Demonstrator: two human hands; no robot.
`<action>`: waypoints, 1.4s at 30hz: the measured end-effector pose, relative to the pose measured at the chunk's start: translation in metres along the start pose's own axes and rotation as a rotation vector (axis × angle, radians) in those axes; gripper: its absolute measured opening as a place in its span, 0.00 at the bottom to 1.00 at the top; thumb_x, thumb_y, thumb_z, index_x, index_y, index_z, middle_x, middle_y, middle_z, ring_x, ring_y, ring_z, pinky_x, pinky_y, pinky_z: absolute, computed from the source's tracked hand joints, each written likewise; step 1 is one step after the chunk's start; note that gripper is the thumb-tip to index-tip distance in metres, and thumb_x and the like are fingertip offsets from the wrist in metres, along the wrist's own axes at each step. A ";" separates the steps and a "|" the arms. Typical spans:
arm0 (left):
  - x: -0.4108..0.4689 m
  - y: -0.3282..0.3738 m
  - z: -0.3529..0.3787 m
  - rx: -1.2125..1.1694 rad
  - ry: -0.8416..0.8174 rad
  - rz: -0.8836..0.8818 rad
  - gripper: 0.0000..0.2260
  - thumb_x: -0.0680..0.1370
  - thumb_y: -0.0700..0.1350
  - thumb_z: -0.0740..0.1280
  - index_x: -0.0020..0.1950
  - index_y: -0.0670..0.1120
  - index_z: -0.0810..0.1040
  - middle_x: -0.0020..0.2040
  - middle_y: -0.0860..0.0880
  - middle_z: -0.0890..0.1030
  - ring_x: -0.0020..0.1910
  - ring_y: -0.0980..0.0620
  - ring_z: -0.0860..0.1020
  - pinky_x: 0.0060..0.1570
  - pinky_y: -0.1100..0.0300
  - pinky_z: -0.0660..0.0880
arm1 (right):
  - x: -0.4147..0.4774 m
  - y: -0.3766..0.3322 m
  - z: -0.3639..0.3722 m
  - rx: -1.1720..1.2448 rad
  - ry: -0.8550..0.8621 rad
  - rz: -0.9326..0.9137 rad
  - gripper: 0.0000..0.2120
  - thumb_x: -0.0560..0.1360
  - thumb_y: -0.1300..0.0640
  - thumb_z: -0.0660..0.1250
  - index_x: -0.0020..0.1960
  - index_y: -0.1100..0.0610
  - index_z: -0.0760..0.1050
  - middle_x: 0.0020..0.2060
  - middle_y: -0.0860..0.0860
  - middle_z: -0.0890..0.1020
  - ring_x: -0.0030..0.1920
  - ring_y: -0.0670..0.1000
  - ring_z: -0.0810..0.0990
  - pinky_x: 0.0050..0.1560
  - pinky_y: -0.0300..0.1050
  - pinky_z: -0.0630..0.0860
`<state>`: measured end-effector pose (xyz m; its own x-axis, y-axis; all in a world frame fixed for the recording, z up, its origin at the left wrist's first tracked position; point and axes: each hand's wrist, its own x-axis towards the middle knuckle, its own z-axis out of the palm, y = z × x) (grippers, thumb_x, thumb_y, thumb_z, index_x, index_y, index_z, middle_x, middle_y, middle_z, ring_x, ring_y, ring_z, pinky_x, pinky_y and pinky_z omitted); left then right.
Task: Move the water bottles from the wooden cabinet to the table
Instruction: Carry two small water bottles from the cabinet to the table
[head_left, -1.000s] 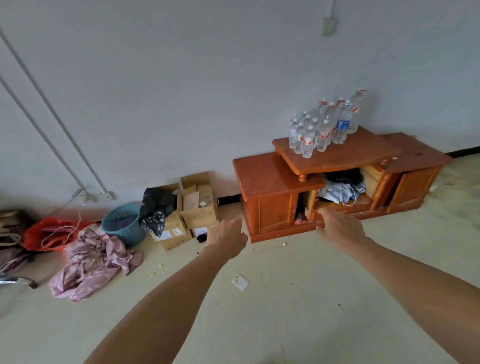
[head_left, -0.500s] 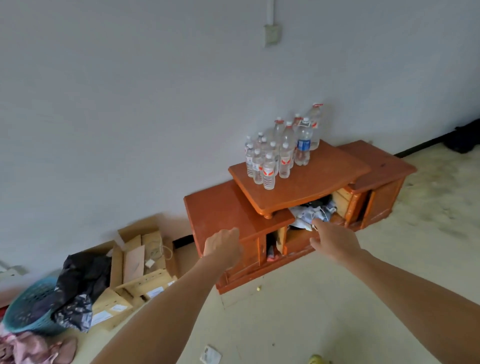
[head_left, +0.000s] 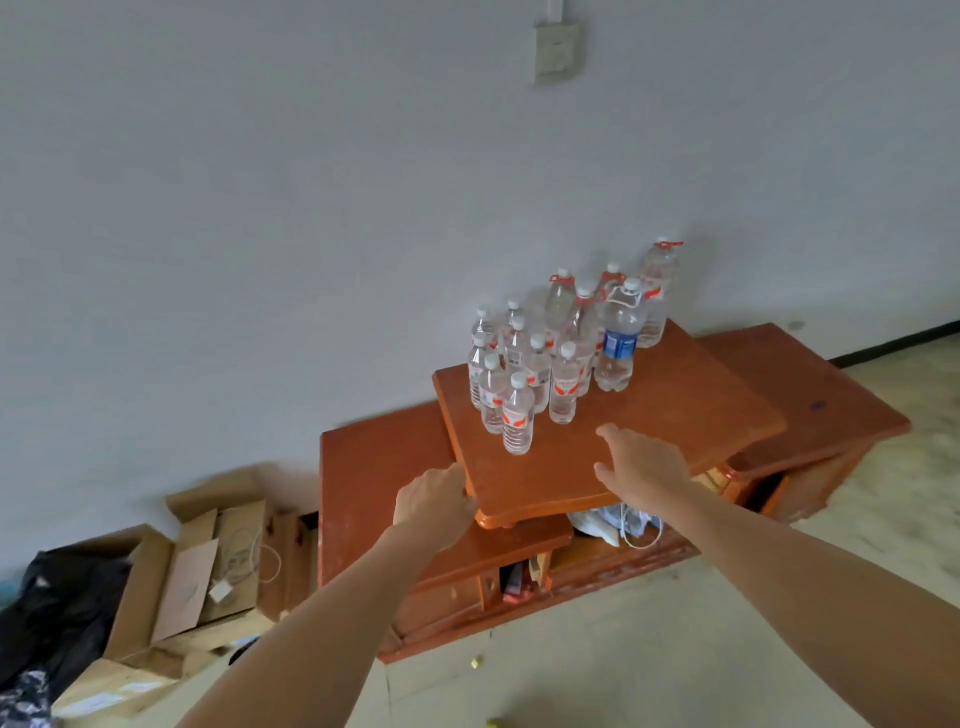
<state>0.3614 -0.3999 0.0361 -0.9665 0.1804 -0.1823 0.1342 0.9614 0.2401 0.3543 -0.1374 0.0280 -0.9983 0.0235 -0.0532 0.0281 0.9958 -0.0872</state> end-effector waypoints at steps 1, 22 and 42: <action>0.017 0.002 0.001 0.001 0.001 -0.006 0.12 0.80 0.49 0.59 0.59 0.47 0.74 0.53 0.46 0.80 0.51 0.44 0.79 0.49 0.52 0.75 | 0.017 0.004 0.001 -0.010 -0.007 -0.005 0.23 0.80 0.45 0.60 0.71 0.51 0.62 0.54 0.48 0.79 0.47 0.51 0.81 0.44 0.45 0.76; 0.313 0.062 0.053 -0.026 -0.086 -0.099 0.23 0.80 0.58 0.59 0.72 0.52 0.62 0.63 0.48 0.75 0.53 0.45 0.80 0.48 0.53 0.76 | 0.355 0.082 0.062 -0.020 -0.073 -0.225 0.29 0.77 0.39 0.63 0.71 0.52 0.62 0.58 0.52 0.80 0.50 0.55 0.83 0.39 0.45 0.76; 0.268 0.101 0.087 -0.133 -0.011 -0.674 0.18 0.82 0.55 0.59 0.68 0.47 0.65 0.57 0.50 0.81 0.50 0.49 0.82 0.48 0.59 0.78 | 0.388 0.095 0.095 -0.114 -0.167 -0.801 0.21 0.80 0.42 0.56 0.65 0.56 0.64 0.39 0.51 0.83 0.36 0.54 0.82 0.31 0.45 0.71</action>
<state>0.1350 -0.2364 -0.0710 -0.8273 -0.4456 -0.3421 -0.5244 0.8309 0.1859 -0.0260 -0.0419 -0.0950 -0.6929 -0.7017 -0.1658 -0.7030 0.7086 -0.0609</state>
